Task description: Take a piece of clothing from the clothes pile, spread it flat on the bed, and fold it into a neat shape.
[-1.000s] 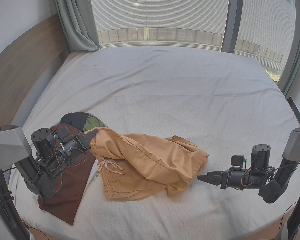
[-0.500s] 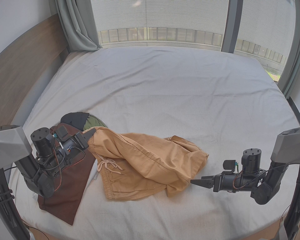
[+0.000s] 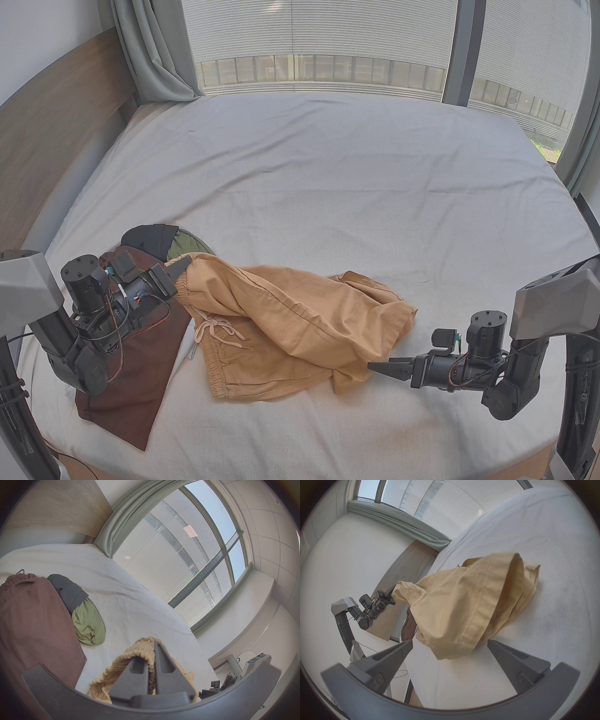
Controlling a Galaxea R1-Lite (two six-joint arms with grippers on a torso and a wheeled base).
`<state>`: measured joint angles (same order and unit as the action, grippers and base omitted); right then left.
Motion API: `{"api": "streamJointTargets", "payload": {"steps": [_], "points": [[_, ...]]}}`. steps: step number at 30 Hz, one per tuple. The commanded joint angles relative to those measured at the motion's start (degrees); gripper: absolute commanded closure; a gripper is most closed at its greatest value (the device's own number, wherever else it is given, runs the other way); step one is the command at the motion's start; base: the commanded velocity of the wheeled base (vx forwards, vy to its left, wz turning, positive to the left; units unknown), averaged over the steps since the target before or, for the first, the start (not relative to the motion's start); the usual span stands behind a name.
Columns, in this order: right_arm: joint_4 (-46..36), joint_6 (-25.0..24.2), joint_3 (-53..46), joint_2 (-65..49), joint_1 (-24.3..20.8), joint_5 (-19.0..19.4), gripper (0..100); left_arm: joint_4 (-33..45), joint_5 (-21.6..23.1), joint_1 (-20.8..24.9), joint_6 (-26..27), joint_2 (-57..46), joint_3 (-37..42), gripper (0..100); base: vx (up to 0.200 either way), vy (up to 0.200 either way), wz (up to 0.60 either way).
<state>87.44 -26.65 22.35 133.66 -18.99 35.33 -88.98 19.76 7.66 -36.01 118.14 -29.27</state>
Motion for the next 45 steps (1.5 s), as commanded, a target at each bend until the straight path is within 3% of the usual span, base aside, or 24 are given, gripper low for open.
{"api": "streamJointTargets", "payload": {"steps": [1, 22, 35, 45], "points": [[0.4, -0.2, 0.8, 1.9, -0.8, 0.0, 0, -0.1, 0.0, 0.0, 0.0, -0.2, 0.0, 100, 0.0, 0.0, 0.0], [0.8, -0.5, 0.0, -1.4, -3.4, 0.8, 0, -0.1, 0.0, 0.0, 0.0, 0.0, -0.3, 100, 0.0, 0.0, 0.0], [0.8, -0.4, -5.0, -12.9, -2.7, 6.8, 0, -0.1, -0.1, 0.0, 0.0, 0.3, -0.8, 100, 0.0, 0.0, 0.0], [0.8, -0.2, -4.0, -10.7, -3.7, 7.1, 0, -0.1, -0.1, 0.0, 0.0, 0.2, -0.8, 100, 0.0, 0.0, 0.0]]}}
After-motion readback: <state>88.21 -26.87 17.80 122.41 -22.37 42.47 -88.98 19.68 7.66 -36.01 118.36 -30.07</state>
